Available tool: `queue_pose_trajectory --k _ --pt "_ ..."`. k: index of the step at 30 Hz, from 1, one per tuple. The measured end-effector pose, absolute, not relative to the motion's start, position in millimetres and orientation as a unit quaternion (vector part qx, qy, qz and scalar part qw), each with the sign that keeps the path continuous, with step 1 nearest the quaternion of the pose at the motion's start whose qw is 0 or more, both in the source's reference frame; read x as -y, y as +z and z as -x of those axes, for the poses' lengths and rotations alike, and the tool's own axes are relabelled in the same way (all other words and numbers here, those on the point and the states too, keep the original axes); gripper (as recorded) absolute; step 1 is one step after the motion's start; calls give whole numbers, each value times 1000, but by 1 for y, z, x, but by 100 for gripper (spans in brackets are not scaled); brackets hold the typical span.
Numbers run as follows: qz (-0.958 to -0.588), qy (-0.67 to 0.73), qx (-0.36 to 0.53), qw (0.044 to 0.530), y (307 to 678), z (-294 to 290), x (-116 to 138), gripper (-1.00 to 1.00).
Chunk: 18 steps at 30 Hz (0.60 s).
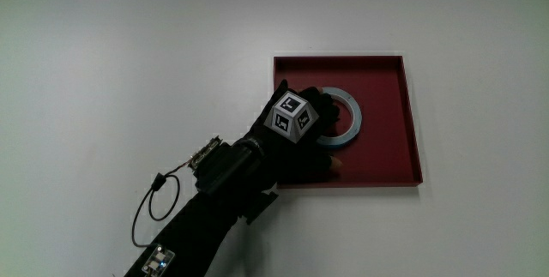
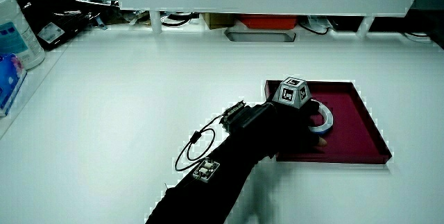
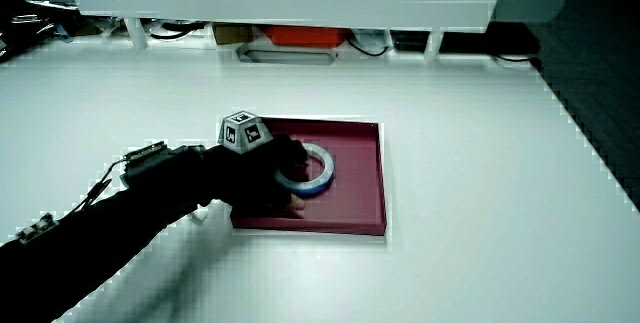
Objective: Pick blue tape
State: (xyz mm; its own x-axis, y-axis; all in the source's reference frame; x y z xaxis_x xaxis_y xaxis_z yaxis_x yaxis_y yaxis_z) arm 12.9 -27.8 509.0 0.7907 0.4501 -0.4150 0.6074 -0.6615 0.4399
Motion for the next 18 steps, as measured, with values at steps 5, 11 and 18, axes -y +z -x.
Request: queue_pose_trajectory --k 5,11,18 --pt "-898 -131 -298 294 516 -18 25 0" --pt "-900 -132 -304 284 517 -23 21 9" --pt "-904 -137 -317 252 514 -24 18 39"
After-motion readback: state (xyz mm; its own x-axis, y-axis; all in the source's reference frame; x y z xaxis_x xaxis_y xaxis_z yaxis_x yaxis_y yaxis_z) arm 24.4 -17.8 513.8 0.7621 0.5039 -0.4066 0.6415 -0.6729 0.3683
